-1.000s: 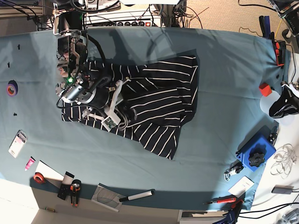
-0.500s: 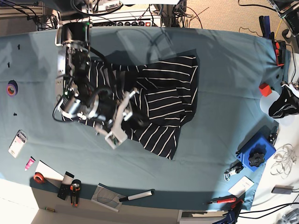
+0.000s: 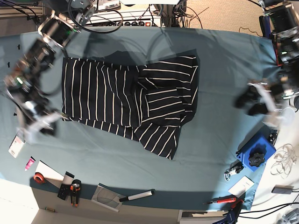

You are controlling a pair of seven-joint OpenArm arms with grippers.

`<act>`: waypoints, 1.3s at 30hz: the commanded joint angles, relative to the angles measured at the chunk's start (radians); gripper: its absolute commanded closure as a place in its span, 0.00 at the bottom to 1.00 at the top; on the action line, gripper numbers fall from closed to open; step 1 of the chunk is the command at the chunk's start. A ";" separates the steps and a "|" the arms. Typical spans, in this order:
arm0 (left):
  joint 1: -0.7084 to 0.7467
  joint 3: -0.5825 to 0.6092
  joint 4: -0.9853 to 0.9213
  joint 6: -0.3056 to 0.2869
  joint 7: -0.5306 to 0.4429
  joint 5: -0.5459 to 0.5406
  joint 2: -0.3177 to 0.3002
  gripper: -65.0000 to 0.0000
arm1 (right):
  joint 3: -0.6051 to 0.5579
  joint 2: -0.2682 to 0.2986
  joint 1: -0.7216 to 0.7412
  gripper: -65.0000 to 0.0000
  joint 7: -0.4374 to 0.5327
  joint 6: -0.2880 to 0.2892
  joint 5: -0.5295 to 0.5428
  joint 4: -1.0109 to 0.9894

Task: Layout the t-shirt on the table in an organized manner, then fold the t-shirt properly
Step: 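Reach the left gripper down to the strip's other end and grasp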

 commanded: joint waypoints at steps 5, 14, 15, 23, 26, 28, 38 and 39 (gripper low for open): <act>-0.084 0.092 0.026 -0.003 -0.008 -0.019 0.023 0.40 | 0.071 0.071 -0.027 0.69 0.029 0.002 0.013 0.018; -0.133 0.299 0.024 0.291 -0.091 0.404 0.175 0.40 | 0.078 0.121 -0.071 0.69 0.021 -0.008 -0.006 0.018; -0.135 0.309 0.024 0.330 -0.092 0.444 0.202 0.40 | 0.078 0.121 -0.071 0.69 0.021 -0.012 -0.007 0.018; -0.136 0.311 0.024 0.400 -0.089 0.527 0.420 0.40 | 0.078 0.121 -0.071 0.69 0.021 -0.016 -0.043 0.018; -0.136 0.311 0.019 0.441 -0.092 0.632 0.480 0.40 | 0.078 0.121 -0.071 0.69 0.020 -0.016 -0.048 0.018; -0.136 0.311 0.019 0.465 -0.098 0.691 0.494 0.40 | 0.078 0.121 -0.071 0.69 0.018 -0.016 -0.047 0.018; -0.139 0.300 0.003 0.510 -0.113 0.803 0.491 0.40 | 0.078 0.121 -0.071 0.69 0.011 -0.016 -0.047 0.018; -0.139 0.300 -0.013 0.510 -0.113 0.800 0.491 0.40 | 0.078 0.121 -0.071 0.69 0.011 -0.016 -0.047 0.018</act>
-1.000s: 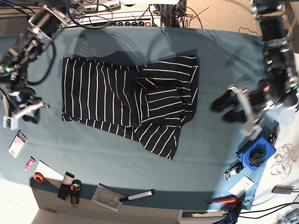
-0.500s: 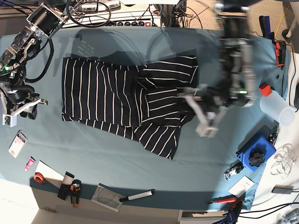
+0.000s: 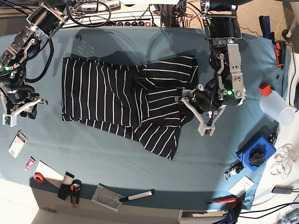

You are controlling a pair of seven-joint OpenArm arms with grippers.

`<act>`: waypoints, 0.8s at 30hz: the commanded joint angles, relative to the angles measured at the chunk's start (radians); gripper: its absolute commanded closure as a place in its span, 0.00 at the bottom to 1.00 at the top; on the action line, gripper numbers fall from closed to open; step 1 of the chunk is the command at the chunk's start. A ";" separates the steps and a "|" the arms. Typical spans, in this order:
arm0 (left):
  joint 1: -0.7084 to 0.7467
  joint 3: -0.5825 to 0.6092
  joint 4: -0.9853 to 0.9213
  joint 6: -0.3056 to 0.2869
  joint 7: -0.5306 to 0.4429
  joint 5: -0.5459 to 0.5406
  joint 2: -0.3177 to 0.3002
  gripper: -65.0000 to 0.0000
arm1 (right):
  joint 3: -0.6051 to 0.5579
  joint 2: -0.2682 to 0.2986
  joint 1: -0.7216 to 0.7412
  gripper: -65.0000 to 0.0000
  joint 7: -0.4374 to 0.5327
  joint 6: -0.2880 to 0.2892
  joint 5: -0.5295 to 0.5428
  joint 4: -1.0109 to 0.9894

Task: Layout the t-shirt on the table in an organized manner, then fold the t-shirt properly
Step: 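Reach the left gripper down to the strip's other end and grasp, then lift the held end with the left gripper and fold it over the stack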

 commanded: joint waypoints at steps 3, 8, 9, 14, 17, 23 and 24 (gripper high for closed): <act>-0.018 0.000 -0.063 -0.003 0.000 -0.050 0.002 0.40 | 0.002 0.019 0.016 0.69 0.017 -0.005 0.002 0.018; -0.017 0.000 -0.164 -0.031 0.026 -0.231 0.003 0.40 | 0.002 0.019 0.016 0.69 0.016 -0.005 0.002 0.018; -0.017 0.000 -0.171 -0.040 0.026 -0.257 0.003 0.40 | 0.002 0.019 0.016 0.69 0.016 -0.005 0.002 0.018; -0.017 0.001 -0.181 -0.057 0.036 -0.284 0.003 0.43 | 0.002 0.019 0.016 0.69 0.003 -0.004 0.002 0.018; -0.017 0.001 -0.181 -0.058 0.023 -0.293 0.018 0.53 | 0.002 0.019 0.016 0.69 0.004 -0.005 0.003 0.018; -0.016 0.001 -0.182 -0.084 0.018 -0.291 0.094 0.81 | 0.002 0.019 0.017 0.69 0.005 -0.005 0.003 0.018; -0.017 0.001 -0.182 -0.100 0.018 -0.291 0.106 0.86 | 0.002 0.019 0.016 0.69 0.005 -0.004 0.003 0.018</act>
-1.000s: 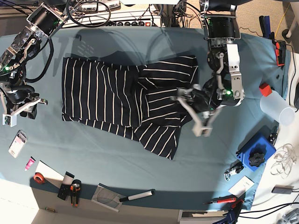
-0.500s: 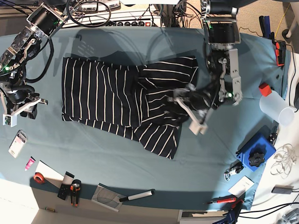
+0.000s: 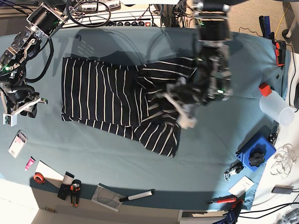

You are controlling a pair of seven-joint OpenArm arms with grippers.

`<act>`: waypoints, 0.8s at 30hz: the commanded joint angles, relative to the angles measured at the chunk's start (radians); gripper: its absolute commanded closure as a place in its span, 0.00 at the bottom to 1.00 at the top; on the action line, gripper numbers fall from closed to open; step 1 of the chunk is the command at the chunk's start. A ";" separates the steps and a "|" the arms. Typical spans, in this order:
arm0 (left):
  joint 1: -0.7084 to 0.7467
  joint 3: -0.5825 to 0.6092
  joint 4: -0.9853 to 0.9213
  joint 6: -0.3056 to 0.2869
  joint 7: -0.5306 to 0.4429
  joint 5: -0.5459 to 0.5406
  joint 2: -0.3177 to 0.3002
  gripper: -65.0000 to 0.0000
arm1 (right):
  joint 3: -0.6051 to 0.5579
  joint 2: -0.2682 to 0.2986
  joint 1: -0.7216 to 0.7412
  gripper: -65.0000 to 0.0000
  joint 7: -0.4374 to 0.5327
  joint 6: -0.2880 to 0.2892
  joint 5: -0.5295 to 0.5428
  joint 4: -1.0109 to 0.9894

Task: Layout the t-shirt on the table in an organized manner, then fold the t-shirt properly
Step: 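Lift the held end with the left gripper and fold it over the stack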

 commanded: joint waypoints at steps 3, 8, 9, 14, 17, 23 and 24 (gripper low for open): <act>-0.018 0.005 0.014 -0.046 0.005 -0.017 0.021 1.00 | 0.002 0.020 0.016 0.69 0.022 -0.002 0.006 0.018; -0.040 0.005 0.016 -0.046 0.030 0.045 -0.019 1.00 | 0.002 0.020 0.016 0.69 0.022 -0.002 0.006 0.018; -0.048 0.005 0.016 -0.046 0.031 0.051 -0.038 1.00 | 0.002 0.020 0.017 0.69 0.022 -0.002 0.006 0.018; -0.108 0.005 0.016 -0.046 0.031 0.069 -0.169 1.00 | 0.002 0.020 0.017 0.69 0.023 -0.002 0.006 0.018; -0.144 0.005 0.016 -0.046 0.031 0.050 -0.259 1.00 | 0.002 0.020 0.017 0.69 0.026 -0.002 0.006 0.018; -0.169 0.005 0.028 -0.138 0.080 -0.100 -0.333 1.00 | 0.002 0.019 0.017 0.69 0.039 -0.002 0.006 0.018; -0.166 0.005 0.040 -0.151 0.090 -0.121 -0.331 1.00 | 0.002 0.019 0.017 0.69 0.042 -0.002 0.006 0.018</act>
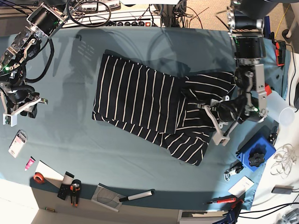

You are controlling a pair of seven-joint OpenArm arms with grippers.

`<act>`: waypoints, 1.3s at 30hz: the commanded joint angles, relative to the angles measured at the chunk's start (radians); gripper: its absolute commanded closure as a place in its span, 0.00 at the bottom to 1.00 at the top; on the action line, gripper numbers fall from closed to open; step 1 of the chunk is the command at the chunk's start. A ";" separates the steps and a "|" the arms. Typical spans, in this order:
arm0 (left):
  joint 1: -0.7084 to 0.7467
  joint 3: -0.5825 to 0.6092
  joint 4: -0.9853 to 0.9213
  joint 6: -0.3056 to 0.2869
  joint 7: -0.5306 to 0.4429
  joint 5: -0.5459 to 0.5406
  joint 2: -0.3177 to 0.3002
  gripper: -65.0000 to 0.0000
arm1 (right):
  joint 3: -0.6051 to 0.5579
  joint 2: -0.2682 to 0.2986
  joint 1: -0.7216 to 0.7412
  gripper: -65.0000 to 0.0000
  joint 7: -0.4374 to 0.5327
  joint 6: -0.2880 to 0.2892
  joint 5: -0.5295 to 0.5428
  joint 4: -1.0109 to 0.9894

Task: Layout the t-shirt on the table in an organized manner, then fold the t-shirt properly
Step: 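Lift the held end with the left gripper and fold it over the stack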

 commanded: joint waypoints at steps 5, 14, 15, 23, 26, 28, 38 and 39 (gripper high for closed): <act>-0.018 0.002 0.121 -0.070 0.027 -0.124 0.034 1.00 | 0.002 0.019 0.016 0.69 0.035 -0.002 0.006 0.018; -0.021 0.275 0.270 -0.025 -0.007 0.161 0.161 1.00 | 0.002 0.019 0.017 0.69 0.035 -0.001 0.005 0.018; -0.024 0.303 0.294 -0.001 -0.021 0.228 0.176 1.00 | 0.002 0.019 0.016 0.69 0.035 -0.001 0.005 0.018; -0.018 0.527 0.354 0.142 -0.037 0.604 0.253 1.00 | 0.002 0.019 0.016 0.69 0.029 -0.002 0.005 0.018; -0.008 0.653 0.354 0.171 -0.049 0.694 0.270 1.00 | 0.002 0.019 0.016 0.69 0.029 -0.002 0.005 0.018; 0.005 0.726 0.353 0.190 -0.056 0.764 0.290 1.00 | 0.002 0.019 0.016 0.69 0.029 -0.002 0.006 0.018; 0.054 0.924 0.321 0.238 -0.169 0.919 0.319 1.00 | 0.002 0.019 0.016 0.69 0.029 -0.001 0.006 0.018; 0.055 0.925 0.315 0.243 -0.190 0.919 0.318 1.00 | 0.002 0.019 0.016 0.69 0.029 -0.001 0.005 0.018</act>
